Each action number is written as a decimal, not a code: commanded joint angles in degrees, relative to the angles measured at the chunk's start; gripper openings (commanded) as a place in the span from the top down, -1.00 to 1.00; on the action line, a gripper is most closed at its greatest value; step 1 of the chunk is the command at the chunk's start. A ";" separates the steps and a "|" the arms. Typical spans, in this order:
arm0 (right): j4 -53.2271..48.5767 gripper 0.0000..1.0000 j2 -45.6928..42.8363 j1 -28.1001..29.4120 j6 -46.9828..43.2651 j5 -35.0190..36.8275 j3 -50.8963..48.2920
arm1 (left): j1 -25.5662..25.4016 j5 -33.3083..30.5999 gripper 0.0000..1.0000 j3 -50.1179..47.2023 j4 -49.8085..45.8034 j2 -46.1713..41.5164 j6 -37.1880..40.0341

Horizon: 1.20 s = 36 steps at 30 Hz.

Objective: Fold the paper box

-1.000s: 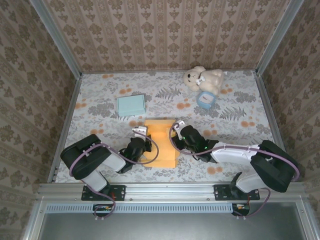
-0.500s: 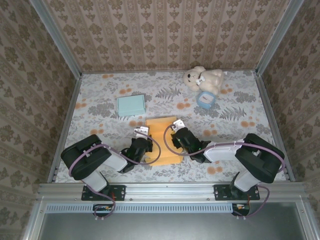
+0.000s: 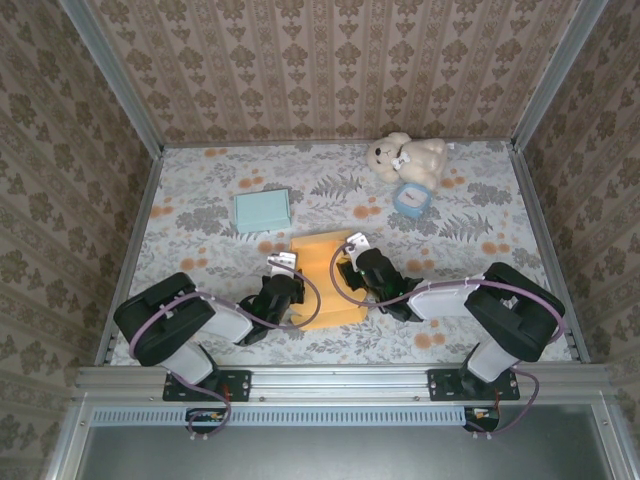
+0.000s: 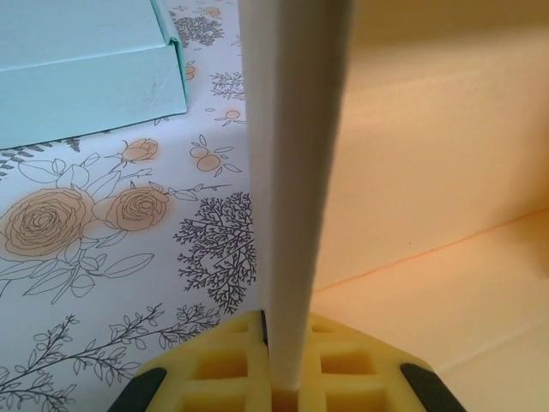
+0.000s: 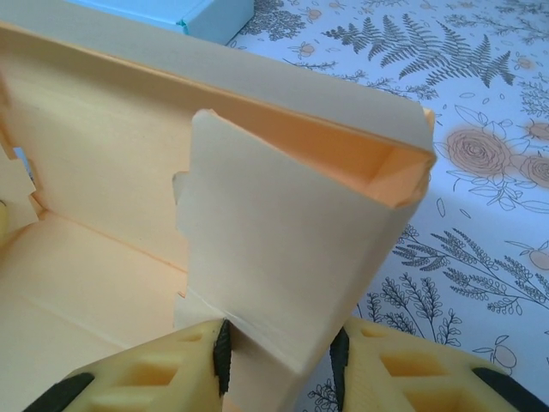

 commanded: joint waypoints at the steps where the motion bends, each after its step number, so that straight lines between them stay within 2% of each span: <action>1: 5.08 0.31 0.33 -0.91 -0.24 0.15 0.60 | -2.98 8.24 1.00 -0.36 1.16 -2.06 0.75; 7: 5.31 0.28 2.06 -1.06 1.05 4.63 1.67 | -3.21 9.62 1.00 -0.63 0.90 -3.08 0.27; 9: 5.39 0.26 2.62 -1.43 1.26 4.15 2.10 | -3.24 10.18 1.00 -0.70 0.90 -3.46 0.20; 14: 6.14 0.39 3.11 -1.77 1.17 3.55 2.27 | -3.25 9.40 1.00 -0.93 -0.77 -5.32 -0.61; 17: 4.73 0.41 3.48 -1.73 1.77 4.80 2.78 | -3.56 5.87 1.00 0.69 -6.73 -7.25 -2.51; 20: 3.78 0.41 3.72 -0.94 2.02 7.67 2.76 | -4.36 -0.72 1.00 3.01 -14.72 -9.01 -5.31; 23: 1.12 0.29 3.36 -0.35 3.76 10.27 2.71 | -4.84 -7.60 1.00 5.55 -24.38 -10.39 -9.97; 26: -1.04 0.23 2.63 -0.37 6.15 8.12 2.75 | -4.94 -11.96 1.00 7.63 -31.25 -10.68 -13.60; 36: -1.04 0.16 1.15 -0.51 10.62 -2.93 1.74 | -5.04 -13.37 1.00 9.47 -35.31 -10.30 -16.32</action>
